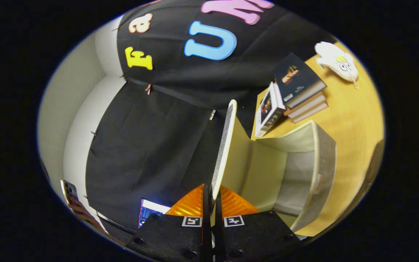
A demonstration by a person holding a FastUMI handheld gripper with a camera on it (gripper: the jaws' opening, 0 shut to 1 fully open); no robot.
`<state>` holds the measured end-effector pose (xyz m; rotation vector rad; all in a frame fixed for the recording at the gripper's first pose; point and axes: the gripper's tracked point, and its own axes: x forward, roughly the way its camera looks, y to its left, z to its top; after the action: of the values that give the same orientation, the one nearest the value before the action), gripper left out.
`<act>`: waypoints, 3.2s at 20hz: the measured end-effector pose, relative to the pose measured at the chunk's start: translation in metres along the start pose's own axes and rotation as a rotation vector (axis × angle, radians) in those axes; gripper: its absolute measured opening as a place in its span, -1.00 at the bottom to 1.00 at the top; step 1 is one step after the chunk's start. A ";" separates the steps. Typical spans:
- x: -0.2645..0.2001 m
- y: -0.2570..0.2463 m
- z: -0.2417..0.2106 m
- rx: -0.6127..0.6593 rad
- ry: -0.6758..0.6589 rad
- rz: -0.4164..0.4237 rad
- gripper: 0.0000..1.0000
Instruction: Open the storage box then place both shoes into the box .Put the left shoe in first, then the right shoe, with the right side of both shoes facing outward in a uniform manner.
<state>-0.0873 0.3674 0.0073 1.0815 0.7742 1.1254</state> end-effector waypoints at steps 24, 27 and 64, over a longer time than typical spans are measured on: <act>0.059 -0.007 -0.007 -0.308 -0.088 -0.270 0.92; 0.008 -0.029 0.009 -0.412 -0.133 -0.385 0.92; -0.207 -0.334 -0.015 -0.153 -0.137 -1.223 -0.85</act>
<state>-0.0538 0.1529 -0.3204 0.3720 0.9893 0.0569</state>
